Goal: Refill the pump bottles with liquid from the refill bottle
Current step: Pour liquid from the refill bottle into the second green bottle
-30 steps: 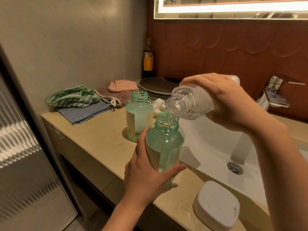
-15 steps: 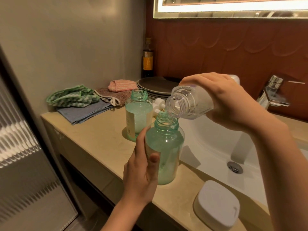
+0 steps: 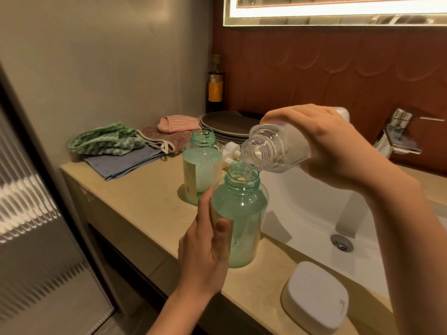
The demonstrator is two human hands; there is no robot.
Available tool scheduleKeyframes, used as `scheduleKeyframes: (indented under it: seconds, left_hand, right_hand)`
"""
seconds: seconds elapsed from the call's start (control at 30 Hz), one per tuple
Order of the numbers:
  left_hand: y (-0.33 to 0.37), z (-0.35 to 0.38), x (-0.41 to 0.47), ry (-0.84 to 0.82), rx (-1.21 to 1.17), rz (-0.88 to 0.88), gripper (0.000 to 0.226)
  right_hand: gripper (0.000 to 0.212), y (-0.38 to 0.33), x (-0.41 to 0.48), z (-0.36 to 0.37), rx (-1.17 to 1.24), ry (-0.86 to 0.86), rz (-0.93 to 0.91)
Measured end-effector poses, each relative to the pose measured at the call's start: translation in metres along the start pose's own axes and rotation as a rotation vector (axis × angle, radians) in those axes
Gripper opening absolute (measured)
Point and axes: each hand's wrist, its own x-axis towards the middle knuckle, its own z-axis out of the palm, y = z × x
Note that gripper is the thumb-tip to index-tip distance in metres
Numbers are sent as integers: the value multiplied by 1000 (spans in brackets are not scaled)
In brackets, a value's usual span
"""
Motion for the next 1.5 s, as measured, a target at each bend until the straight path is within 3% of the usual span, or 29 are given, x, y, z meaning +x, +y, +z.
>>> scheduleKeyframes:
  seconds: [0.33,1.5]
  left_hand:
    - [10,-2,4,-74,-35,-112,42]
    - [13,-2,3,-25,1,-98,41]
  right_hand:
    - [76,0,0,0,-7,-3,5]
    - [81,0,1,-1,-46,-5,9]
